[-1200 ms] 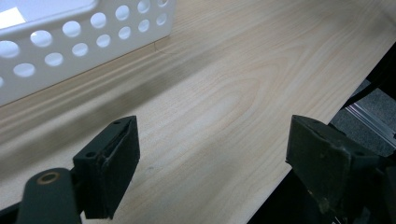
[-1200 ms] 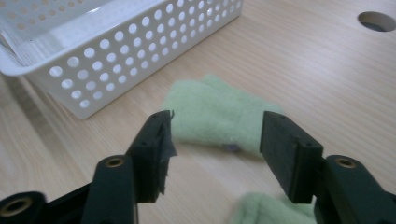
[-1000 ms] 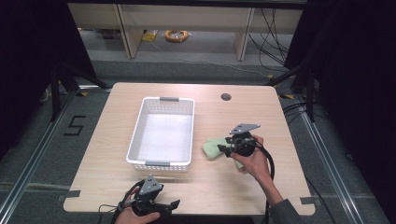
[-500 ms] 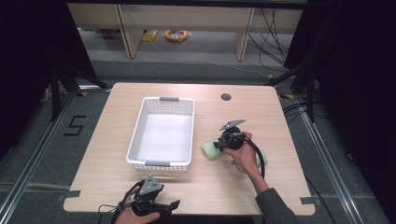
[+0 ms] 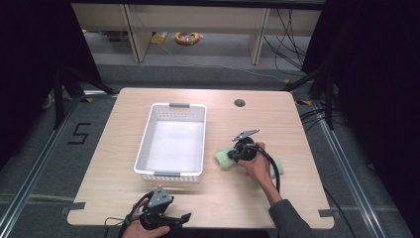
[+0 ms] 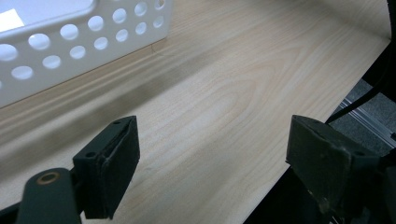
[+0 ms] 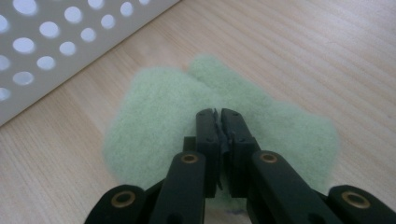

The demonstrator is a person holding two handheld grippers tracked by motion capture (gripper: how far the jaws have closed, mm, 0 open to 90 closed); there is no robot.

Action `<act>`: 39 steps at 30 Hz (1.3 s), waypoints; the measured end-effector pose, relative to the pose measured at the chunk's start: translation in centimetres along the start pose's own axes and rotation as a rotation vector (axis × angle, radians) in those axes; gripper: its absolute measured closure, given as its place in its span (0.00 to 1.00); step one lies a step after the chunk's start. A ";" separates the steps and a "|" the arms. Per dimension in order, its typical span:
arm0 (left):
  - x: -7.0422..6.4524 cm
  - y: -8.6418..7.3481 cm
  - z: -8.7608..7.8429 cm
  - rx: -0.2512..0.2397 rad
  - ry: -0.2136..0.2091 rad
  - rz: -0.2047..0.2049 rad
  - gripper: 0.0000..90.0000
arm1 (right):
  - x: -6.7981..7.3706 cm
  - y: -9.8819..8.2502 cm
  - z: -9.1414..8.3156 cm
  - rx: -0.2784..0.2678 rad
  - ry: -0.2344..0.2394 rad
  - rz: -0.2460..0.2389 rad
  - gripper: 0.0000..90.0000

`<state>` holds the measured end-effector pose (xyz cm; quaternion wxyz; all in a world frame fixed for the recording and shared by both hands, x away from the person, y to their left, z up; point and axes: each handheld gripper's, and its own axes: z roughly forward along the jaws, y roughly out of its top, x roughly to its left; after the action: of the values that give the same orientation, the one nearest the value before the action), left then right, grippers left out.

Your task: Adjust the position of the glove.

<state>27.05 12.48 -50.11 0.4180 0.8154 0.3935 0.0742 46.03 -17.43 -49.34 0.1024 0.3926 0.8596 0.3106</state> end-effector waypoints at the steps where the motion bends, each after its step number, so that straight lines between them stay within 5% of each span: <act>1: 0.0 0.0 0.0 -0.004 -0.004 -0.017 0.19 | 0.0 0.0 0.0 -0.011 0.002 -0.005 0.98; 5: 0.0 0.0 0.0 -0.009 -0.006 -0.010 0.19 | 0.2 0.1 -0.7 -0.041 -0.009 -0.008 0.98; 16: 0.0 0.0 0.0 -0.016 -0.002 -0.011 0.19 | 2.2 -0.5 -6.3 -0.180 0.063 -0.034 0.99; 18: 0.0 0.0 0.0 -0.016 -0.002 -0.011 0.19 | 2.4 -0.6 -6.8 -0.169 0.076 -0.033 0.99; 23: 0.0 0.0 0.0 0.000 -0.011 -0.021 0.19 | 4.7 -2.4 -9.1 -0.209 0.126 0.006 0.99; 29: 0.0 0.0 -0.1 0.001 -0.004 0.003 0.19 | 6.1 -5.3 -9.5 -0.208 0.158 0.033 0.99; 33: 0.0 0.0 0.0 0.000 -0.007 -0.019 0.19 | 6.8 -6.8 -9.3 -0.200 0.160 0.019 0.99; 34: 0.0 0.0 0.0 0.000 -0.007 -0.018 0.19 | 7.2 -7.0 -9.3 -0.181 0.173 0.050 0.99; 39: 0.0 0.0 0.0 -0.003 0.002 0.002 0.19 | 7.6 -8.0 -8.7 -0.170 0.176 0.034 0.98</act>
<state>27.03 12.49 -50.09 0.4188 0.8151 0.3930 0.0760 32.42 -19.78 -46.87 0.0540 0.3681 0.8291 0.4173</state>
